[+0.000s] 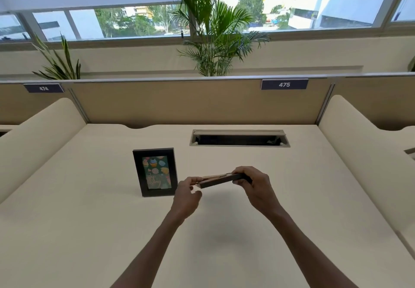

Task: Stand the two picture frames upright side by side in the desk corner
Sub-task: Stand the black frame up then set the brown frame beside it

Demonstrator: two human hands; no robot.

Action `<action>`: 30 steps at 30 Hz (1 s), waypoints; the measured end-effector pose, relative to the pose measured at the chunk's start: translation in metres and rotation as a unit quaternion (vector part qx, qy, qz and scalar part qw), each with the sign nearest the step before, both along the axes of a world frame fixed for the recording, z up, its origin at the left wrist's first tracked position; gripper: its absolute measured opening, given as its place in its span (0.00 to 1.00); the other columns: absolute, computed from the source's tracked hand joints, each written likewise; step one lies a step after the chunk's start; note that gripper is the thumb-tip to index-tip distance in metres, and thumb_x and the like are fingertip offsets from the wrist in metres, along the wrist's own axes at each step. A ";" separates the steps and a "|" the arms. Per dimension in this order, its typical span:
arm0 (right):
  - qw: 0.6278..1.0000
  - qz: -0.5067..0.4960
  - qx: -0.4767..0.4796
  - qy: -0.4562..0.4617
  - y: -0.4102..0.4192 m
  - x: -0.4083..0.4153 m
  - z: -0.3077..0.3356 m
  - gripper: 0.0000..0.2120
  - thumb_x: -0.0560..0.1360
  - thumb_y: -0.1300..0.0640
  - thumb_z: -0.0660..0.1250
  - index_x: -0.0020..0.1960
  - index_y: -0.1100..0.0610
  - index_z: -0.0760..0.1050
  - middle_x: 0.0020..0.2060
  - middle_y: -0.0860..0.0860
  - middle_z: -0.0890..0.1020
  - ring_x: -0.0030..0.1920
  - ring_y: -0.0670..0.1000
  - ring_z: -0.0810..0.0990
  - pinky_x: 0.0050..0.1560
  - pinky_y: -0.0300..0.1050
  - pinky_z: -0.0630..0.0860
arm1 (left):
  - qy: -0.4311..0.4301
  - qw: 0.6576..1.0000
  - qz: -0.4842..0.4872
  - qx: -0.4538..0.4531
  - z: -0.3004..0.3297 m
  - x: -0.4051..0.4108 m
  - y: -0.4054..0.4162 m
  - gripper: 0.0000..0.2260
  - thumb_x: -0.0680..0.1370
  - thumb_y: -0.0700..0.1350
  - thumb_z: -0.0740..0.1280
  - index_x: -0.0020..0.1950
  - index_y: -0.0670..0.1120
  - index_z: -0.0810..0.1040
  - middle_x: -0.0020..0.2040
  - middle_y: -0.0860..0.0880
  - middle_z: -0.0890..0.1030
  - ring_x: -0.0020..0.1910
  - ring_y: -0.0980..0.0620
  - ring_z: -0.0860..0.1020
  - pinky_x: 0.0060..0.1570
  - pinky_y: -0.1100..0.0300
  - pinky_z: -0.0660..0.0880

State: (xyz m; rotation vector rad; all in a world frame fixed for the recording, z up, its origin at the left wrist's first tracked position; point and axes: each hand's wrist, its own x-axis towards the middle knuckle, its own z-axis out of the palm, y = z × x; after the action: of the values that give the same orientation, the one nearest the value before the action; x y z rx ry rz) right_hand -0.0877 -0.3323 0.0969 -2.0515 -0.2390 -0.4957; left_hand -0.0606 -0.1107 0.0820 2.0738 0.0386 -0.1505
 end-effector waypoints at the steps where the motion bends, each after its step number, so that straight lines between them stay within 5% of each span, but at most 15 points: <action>1: 1.000 0.003 0.006 -0.005 -0.001 -0.002 0.001 0.13 0.72 0.73 0.71 0.51 0.60 0.82 0.46 0.52 0.84 0.48 0.41 0.82 0.49 0.27 0.74 | -0.023 0.999 -0.011 0.043 0.000 0.001 0.003 0.17 0.76 0.37 0.67 0.63 0.52 0.76 0.59 0.50 0.73 0.47 0.58 0.74 0.42 0.68 0.71; 3: 1.000 0.005 0.017 -0.009 -0.002 -0.004 0.004 0.14 0.71 0.74 0.71 0.51 0.60 0.82 0.47 0.52 0.84 0.49 0.41 0.82 0.49 0.28 0.75 | -0.062 0.992 -0.027 0.103 -0.001 0.004 0.007 0.17 0.75 0.41 0.71 0.63 0.52 0.75 0.58 0.50 0.72 0.54 0.55 0.71 0.54 0.63 0.68; 8: 0.999 0.026 0.022 -0.014 0.000 -0.007 0.010 0.14 0.71 0.76 0.71 0.53 0.61 0.82 0.50 0.54 0.83 0.51 0.41 0.81 0.50 0.31 0.77 | -0.096 0.987 -0.041 0.124 0.001 0.006 0.011 0.14 0.76 0.42 0.70 0.62 0.50 0.77 0.60 0.46 0.77 0.60 0.48 0.74 0.60 0.57 0.71; 15: 0.999 0.034 -0.017 -0.028 0.009 -0.009 0.011 0.15 0.72 0.74 0.70 0.54 0.59 0.82 0.52 0.51 0.82 0.54 0.39 0.79 0.52 0.34 0.79 | -0.042 0.998 -0.041 0.019 0.008 0.006 0.012 0.33 0.74 0.35 0.71 0.75 0.52 0.64 0.73 0.49 0.69 0.71 0.49 0.68 0.62 0.52 0.72; 20: 1.000 0.025 -0.010 -0.003 0.011 -0.008 0.013 0.12 0.74 0.70 0.71 0.52 0.56 0.82 0.47 0.48 0.83 0.48 0.45 0.81 0.50 0.42 0.81 | -0.049 0.993 -0.094 -0.050 0.013 0.011 0.017 0.40 0.72 0.34 0.73 0.77 0.56 0.58 0.79 0.52 0.61 0.77 0.53 0.61 0.62 0.58 0.67; 23: 0.999 0.028 -0.014 0.010 0.013 -0.007 0.018 0.11 0.75 0.68 0.70 0.52 0.55 0.82 0.46 0.48 0.83 0.47 0.46 0.81 0.48 0.41 0.80 | -0.066 0.988 -0.129 -0.056 0.017 0.013 0.015 0.28 0.73 0.38 0.73 0.66 0.63 0.72 0.79 0.55 0.60 0.76 0.54 0.62 0.62 0.60 0.66; 26: 0.999 0.042 -0.010 0.029 0.016 -0.003 0.027 0.09 0.76 0.67 0.68 0.52 0.54 0.81 0.42 0.48 0.84 0.42 0.49 0.81 0.42 0.43 0.80 | -0.083 0.976 -0.161 -0.118 0.022 0.013 0.017 0.12 0.76 0.43 0.72 0.52 0.60 0.82 0.65 0.68 0.74 0.65 0.61 0.72 0.56 0.72 0.70; 30: 0.999 0.029 0.017 0.033 0.021 0.005 0.037 0.06 0.78 0.61 0.69 0.54 0.54 0.80 0.41 0.44 0.83 0.39 0.42 0.83 0.30 0.34 0.77 | -0.001 0.956 -0.116 -0.269 0.027 0.015 0.022 0.06 0.77 0.45 0.70 0.52 0.54 0.83 0.53 0.53 0.85 0.56 0.56 0.82 0.47 0.70 0.77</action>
State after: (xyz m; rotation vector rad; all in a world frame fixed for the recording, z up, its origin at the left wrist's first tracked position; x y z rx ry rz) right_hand -0.0824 -0.3114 0.1341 -2.0181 -0.2484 -0.3917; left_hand -0.0458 -0.0888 0.1089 1.5276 -0.2256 -0.2691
